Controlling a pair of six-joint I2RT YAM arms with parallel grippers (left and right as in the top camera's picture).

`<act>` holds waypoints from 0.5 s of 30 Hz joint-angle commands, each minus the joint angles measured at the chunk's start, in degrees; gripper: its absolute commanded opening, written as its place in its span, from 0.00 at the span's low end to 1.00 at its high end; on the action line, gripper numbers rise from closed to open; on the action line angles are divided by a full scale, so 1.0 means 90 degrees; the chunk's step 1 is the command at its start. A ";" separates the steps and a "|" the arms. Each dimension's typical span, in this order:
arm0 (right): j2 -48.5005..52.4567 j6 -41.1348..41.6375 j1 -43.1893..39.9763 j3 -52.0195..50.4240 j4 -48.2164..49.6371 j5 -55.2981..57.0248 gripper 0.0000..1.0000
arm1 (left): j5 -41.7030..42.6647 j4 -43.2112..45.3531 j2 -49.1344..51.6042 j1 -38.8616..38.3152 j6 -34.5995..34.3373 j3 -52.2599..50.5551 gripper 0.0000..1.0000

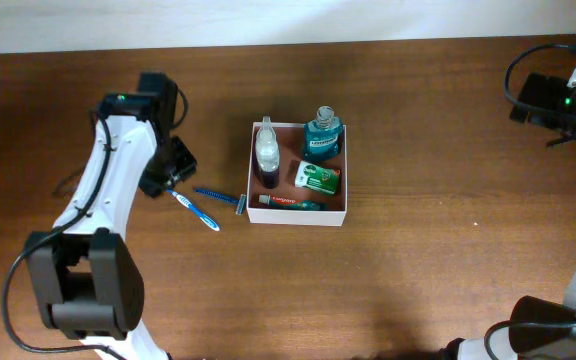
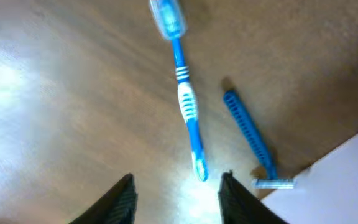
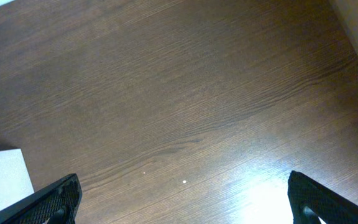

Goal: Pack container
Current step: 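Raise the left gripper and move it over the blue toothbrush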

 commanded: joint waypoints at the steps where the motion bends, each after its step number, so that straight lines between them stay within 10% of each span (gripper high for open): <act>1: 0.0036 0.0075 -0.0022 0.0044 0.0010 -0.0032 0.99 | 0.0389 0.0573 0.0019 0.0005 -0.0398 -0.0644 0.39; 15: 0.0036 0.0075 -0.0022 0.0044 0.0010 -0.0032 0.99 | 0.0364 0.1809 0.0022 0.0005 -0.0396 -0.1399 0.34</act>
